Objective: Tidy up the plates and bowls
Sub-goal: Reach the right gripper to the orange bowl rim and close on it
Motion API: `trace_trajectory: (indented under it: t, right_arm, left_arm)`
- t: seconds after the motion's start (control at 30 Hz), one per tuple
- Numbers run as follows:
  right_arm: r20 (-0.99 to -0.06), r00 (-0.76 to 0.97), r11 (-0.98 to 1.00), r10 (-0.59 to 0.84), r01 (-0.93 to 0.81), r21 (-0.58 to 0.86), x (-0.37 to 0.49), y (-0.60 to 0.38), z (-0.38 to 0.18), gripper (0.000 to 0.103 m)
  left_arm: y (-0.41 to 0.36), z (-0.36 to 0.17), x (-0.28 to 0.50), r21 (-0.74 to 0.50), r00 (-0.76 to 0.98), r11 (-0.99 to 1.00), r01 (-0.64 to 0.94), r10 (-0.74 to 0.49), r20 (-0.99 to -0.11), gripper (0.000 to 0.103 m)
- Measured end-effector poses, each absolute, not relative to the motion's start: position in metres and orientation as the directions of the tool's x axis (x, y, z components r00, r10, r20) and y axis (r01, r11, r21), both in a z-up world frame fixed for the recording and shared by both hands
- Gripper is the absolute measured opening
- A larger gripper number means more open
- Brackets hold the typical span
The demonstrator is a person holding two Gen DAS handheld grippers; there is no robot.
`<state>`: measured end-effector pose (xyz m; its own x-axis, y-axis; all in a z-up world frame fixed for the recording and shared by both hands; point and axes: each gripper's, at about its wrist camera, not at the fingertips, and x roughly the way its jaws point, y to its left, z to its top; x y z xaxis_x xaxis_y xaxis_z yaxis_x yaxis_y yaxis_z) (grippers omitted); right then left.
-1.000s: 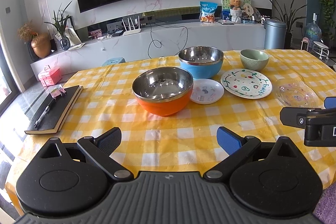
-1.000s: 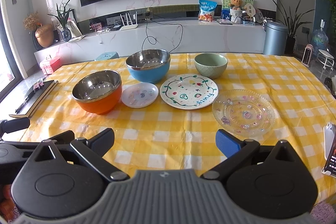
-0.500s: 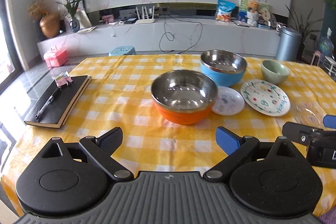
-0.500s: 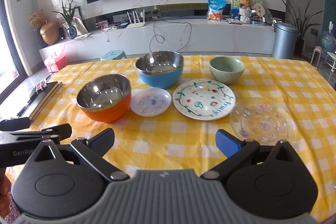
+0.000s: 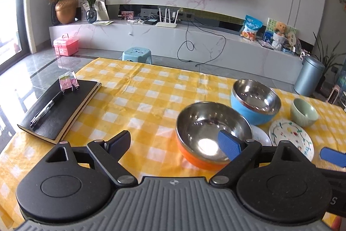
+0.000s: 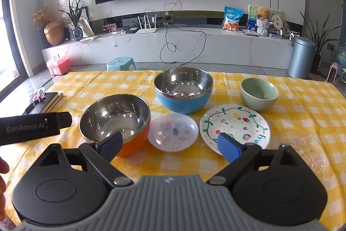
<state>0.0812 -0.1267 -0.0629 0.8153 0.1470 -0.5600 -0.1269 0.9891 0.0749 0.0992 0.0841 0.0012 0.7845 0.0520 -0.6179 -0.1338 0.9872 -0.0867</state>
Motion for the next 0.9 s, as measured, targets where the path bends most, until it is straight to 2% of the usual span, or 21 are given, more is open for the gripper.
trace_trajectory:
  t: [0.07,0.33,0.53,0.6,0.83,0.9]
  right_arm:
    - [-0.564,0.812,0.989,0.151,-0.122,0.090,0.089,-0.123,-0.066,0.092]
    - [-0.606,0.775,0.983,0.177,-0.104,0.153,0.125,-0.113,-0.076,0.074]
    - [-0.636,0.750,0.980,0.181,-0.081,0.184,0.141,-0.107,-0.088,0.062]
    - [-0.651,0.736,0.977,0.186,-0.069,0.201,0.145,-0.106,-0.093,0.055]
    - [-0.667,0.717,0.970,0.203,-0.053,0.238,0.153,-0.101,-0.101,0.041]
    - [-0.667,0.713,0.966,0.216,-0.055,0.254,0.155,-0.100,-0.102,0.031]
  left_arm:
    - [0.085,-0.001,0.106,-0.084,0.783,0.986,-0.141,0.059,-0.620,0.103]
    - [0.091,-0.018,0.135,-0.152,0.746,0.980,-0.126,-0.008,-0.666,0.102]
    - [0.095,-0.031,0.154,-0.224,0.712,0.966,-0.127,-0.068,-0.698,0.085]
    - [0.093,-0.035,0.157,-0.228,0.701,0.965,-0.128,-0.074,-0.709,0.073]
    - [0.089,-0.046,0.168,-0.238,0.671,0.962,-0.130,-0.092,-0.736,0.049]
    - [0.088,-0.048,0.171,-0.235,0.667,0.963,-0.130,-0.091,-0.740,0.043]
